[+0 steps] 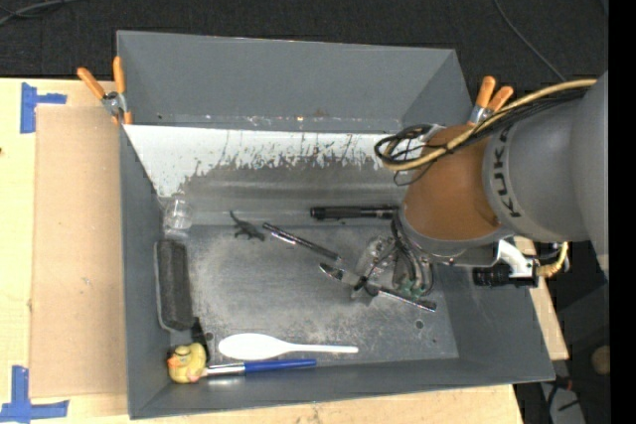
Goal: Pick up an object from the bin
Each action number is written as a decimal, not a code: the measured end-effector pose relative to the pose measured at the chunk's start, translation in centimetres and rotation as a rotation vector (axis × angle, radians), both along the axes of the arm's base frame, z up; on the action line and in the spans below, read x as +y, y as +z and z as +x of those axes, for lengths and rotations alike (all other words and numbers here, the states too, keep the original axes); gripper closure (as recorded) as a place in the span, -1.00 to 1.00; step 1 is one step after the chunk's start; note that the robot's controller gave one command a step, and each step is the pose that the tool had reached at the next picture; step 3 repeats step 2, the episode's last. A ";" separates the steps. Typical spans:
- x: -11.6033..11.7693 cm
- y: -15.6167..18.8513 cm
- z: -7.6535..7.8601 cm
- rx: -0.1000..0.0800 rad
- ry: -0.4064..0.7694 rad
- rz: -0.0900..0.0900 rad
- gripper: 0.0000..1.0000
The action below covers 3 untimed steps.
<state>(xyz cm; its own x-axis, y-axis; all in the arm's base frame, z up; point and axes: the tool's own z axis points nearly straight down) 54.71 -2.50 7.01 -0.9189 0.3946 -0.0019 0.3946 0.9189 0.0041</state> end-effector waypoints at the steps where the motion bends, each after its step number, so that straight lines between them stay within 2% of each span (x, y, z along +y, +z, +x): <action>1: 0.0 0.2 0.0 0.000 -0.001 0.000 1.00; 2: 0.0 3.8 -0.3 0.009 -0.002 0.001 1.00; 3: 0.0 3.8 -0.3 0.009 -0.002 0.001 1.00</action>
Offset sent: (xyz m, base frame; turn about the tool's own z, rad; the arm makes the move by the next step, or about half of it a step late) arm 0.0000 0.0000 0.0738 0.0007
